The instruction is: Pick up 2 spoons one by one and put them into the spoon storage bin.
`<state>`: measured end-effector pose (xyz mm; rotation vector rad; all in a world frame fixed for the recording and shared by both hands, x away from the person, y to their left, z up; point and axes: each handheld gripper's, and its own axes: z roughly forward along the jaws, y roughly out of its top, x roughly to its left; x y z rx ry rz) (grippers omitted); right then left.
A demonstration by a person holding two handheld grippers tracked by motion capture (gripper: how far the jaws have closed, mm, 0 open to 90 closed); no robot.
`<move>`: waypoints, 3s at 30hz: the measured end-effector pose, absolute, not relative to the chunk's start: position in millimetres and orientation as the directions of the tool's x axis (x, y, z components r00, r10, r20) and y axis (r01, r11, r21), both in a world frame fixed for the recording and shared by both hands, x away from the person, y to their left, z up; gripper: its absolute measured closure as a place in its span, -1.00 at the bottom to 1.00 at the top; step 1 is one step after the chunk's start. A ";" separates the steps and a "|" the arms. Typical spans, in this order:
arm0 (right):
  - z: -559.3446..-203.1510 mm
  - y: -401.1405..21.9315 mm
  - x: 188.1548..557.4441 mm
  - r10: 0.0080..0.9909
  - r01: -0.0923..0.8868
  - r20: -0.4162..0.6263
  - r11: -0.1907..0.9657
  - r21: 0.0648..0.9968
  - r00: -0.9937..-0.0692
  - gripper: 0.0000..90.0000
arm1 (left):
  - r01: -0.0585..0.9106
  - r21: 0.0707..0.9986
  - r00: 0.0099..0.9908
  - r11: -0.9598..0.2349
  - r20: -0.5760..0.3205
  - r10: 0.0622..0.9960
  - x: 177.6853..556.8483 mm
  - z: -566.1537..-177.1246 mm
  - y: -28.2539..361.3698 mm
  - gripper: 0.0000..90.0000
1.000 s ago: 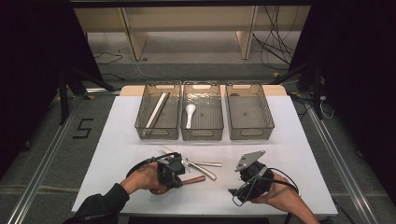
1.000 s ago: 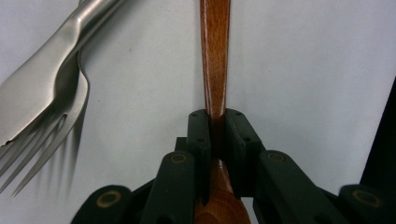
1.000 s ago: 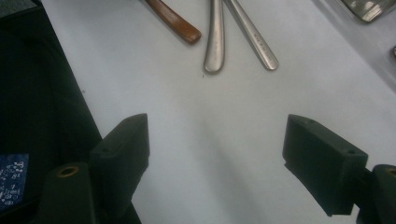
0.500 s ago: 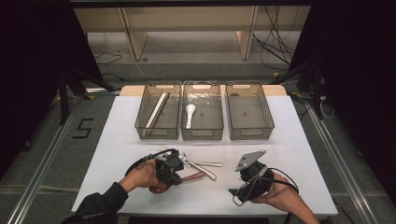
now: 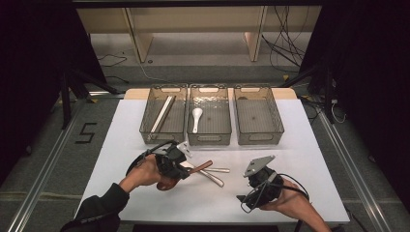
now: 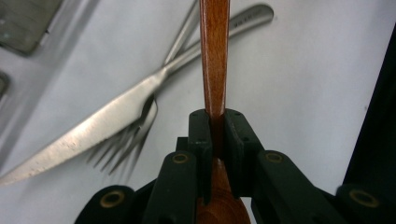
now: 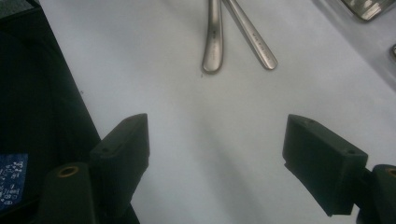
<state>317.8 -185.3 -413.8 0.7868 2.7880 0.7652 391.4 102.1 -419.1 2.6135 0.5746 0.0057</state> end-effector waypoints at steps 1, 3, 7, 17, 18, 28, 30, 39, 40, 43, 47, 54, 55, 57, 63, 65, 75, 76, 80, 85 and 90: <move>-413.8 -185.3 317.8 0.523 0.449 -0.002 0.733 0.511 -0.852 -0.47 | 0.401 0.449 0.910 -0.798 -0.092 0.405 392.4 -418.2 101.6 0.81; -413.3 -185.6 317.6 0.520 0.445 -0.004 0.734 0.512 -0.854 -0.47 | 0.401 0.452 0.909 -0.797 -0.091 0.406 394.8 -415.6 101.5 0.81; -413.7 -185.8 317.8 0.521 0.447 -0.002 0.734 0.511 -0.854 -0.47 | 0.416 0.469 0.901 -0.779 -0.097 0.422 399.4 -412.2 103.2 0.81; -413.9 -185.4 317.7 0.522 0.450 0.002 0.733 0.509 -0.853 -0.47 | 0.439 0.523 0.882 -0.731 -0.095 0.462 420.6 -395.2 104.7 0.81; -413.7 -185.5 317.7 0.522 0.450 0.002 0.733 0.510 -0.853 -0.47 | 0.442 0.533 0.878 -0.721 -0.094 0.469 423.1 -392.5 104.5 0.81; -413.2 -186.6 317.7 0.518 0.445 -0.001 0.735 0.511 -0.855 -0.47 | 0.461 0.576 0.853 -0.675 -0.079 0.515 455.0 -371.6 102.5 0.81; -413.4 -186.7 318.0 0.519 0.446 0.000 0.735 0.511 -0.855 -0.47 | 0.468 0.585 0.845 -0.662 -0.079 0.529 461.2 -368.3 102.1 0.81; -413.6 -186.9 317.8 0.521 0.447 0.000 0.733 0.512 -0.854 -0.47 | 0.493 0.623 0.815 -0.607 -0.086 0.573 483.6 -359.2 97.4 0.81; -413.6 -187.0 317.8 0.517 0.445 0.001 0.736 0.510 -0.856 -0.47 | 0.495 0.625 0.812 -0.603 -0.088 0.576 485.6 -357.7 96.3 0.81; -413.5 -186.9 317.8 0.520 0.446 0.000 0.733 0.513 -0.854 -0.47 | 0.489 0.632 0.811 -0.601 -0.075 0.581 491.9 -352.7 93.1 0.81; -413.7 -187.1 317.9 0.518 0.444 0.002 0.733 0.515 -0.856 -0.47 | 0.488 0.641 0.804 -0.592 -0.065 0.592 499.3 -348.2 88.0 0.81; -413.7 -187.4 318.2 0.515 0.443 0.004 0.733 0.516 -0.857 -0.47 | 0.495 0.645 0.789 -0.581 -0.054 0.613 516.4 -344.6 80.4 0.81; -413.7 -187.3 318.2 0.516 0.444 0.003 0.733 0.515 -0.857 -0.47 | 0.499 0.647 0.785 -0.576 -0.056 0.617 518.6 -344.4 79.2 0.81; -413.7 -187.3 318.2 0.516 0.444 0.004 0.733 0.515 -0.857 -0.47 | 0.504 0.655 0.778 -0.563 -0.060 0.626 522.5 -344.2 76.8 0.81; -414.0 -187.8 318.5 0.515 0.444 0.006 0.734 0.514 -0.857 -0.47 | 0.517 0.664 0.756 -0.540 -0.060 0.651 533.5 -346.0 71.8 0.81; -414.0 -187.9 318.5 0.513 0.442 0.005 0.734 0.516 -0.858 -0.47 | 0.525 0.666 0.747 -0.531 -0.062 0.661 537.3 -346.6 70.7 0.81; -414.8 -187.3 318.7 0.514 0.442 0.005 0.732 0.518 -0.858 -0.47 | 0.544 0.678 0.722 -0.494 -0.079 0.687 550.9 -354.1 65.4 0.81; -414.5 -187.5 318.8 0.511 0.440 0.007 0.734 0.517 -0.860 -0.47 | 0.549 0.678 0.717 -0.488 -0.082 0.693 552.1 -355.9 64.5 0.81; -414.5 -187.1 318.5 0.514 0.443 0.006 0.733 0.517 -0.858 -0.47 | 0.561 0.675 0.707 -0.479 -0.091 0.701 556.0 -361.5 62.9 0.81; -414.7 -187.4 318.8 0.514 0.443 0.007 0.732 0.517 -0.858 -0.47 | 0.566 0.683 0.700 -0.461 -0.102 0.707 559.8 -364.8 61.1 0.81; -414.3 -187.8 318.6 0.507 0.438 0.009 0.736 0.515 -0.862 -0.47 | 0.573 0.682 0.695 -0.454 -0.112 0.710 561.2 -369.0 58.4 0.80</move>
